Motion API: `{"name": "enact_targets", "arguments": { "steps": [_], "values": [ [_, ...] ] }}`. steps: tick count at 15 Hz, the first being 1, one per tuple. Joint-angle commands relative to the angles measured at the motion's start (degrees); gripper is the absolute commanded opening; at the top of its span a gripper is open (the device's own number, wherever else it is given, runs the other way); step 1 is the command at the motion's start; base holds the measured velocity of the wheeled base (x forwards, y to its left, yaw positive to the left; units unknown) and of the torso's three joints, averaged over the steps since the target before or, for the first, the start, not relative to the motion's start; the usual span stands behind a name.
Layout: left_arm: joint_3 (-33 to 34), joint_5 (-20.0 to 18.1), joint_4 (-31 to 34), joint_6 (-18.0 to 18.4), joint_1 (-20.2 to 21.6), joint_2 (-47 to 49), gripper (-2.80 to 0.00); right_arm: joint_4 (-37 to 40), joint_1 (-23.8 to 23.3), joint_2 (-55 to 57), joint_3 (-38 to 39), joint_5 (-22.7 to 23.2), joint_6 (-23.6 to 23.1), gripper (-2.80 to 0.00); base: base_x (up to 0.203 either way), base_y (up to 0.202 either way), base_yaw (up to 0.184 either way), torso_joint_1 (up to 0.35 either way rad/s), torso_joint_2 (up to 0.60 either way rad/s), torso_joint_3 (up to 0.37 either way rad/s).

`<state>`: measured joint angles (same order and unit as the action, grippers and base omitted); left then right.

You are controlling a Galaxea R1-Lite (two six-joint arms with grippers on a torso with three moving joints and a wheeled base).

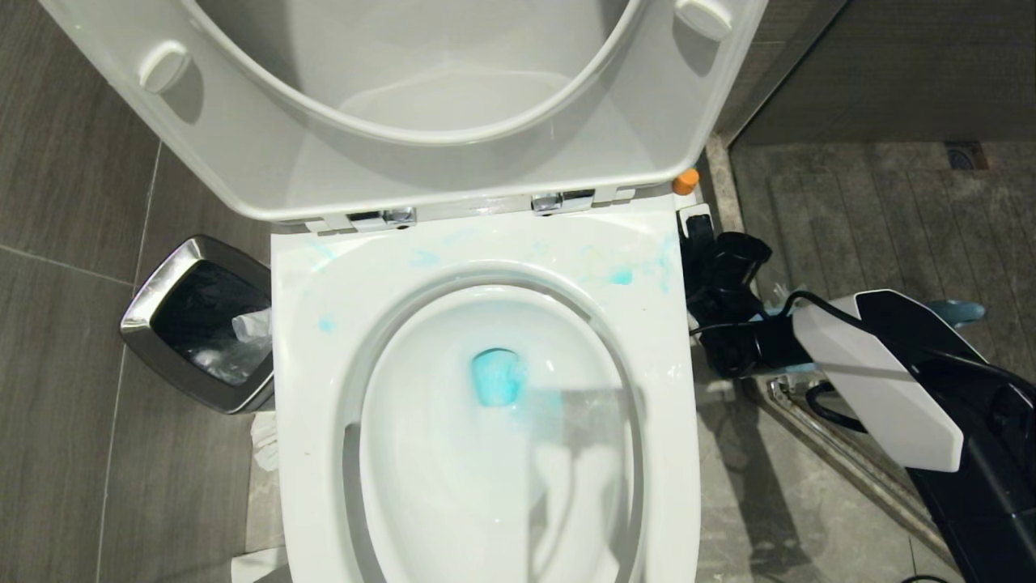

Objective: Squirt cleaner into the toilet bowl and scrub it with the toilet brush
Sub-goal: Place the cleaning agent on the floor

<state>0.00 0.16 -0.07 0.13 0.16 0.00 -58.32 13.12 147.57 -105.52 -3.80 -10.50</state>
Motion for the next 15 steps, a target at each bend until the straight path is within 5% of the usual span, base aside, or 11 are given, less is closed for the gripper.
{"name": "enact_targets", "arguments": {
  "steps": [1, 15],
  "values": [
    [0.0, 0.0, 0.0, 0.0, 0.0, 0.0, -2.8, -0.7, 0.2, 0.6, -0.5, -0.1, -0.1, -2.8, 0.0, 0.0, 0.0, 0.0, 0.0, 0.0],
    [0.0, 0.0, 0.0, 0.0, 0.0, 0.0, -2.8, -0.8, 0.1, 3.8, -2.1, -0.6, 0.0, -2.8, 0.0, 0.0, 0.0, 0.0, 0.0, 0.0]
  ]
}}
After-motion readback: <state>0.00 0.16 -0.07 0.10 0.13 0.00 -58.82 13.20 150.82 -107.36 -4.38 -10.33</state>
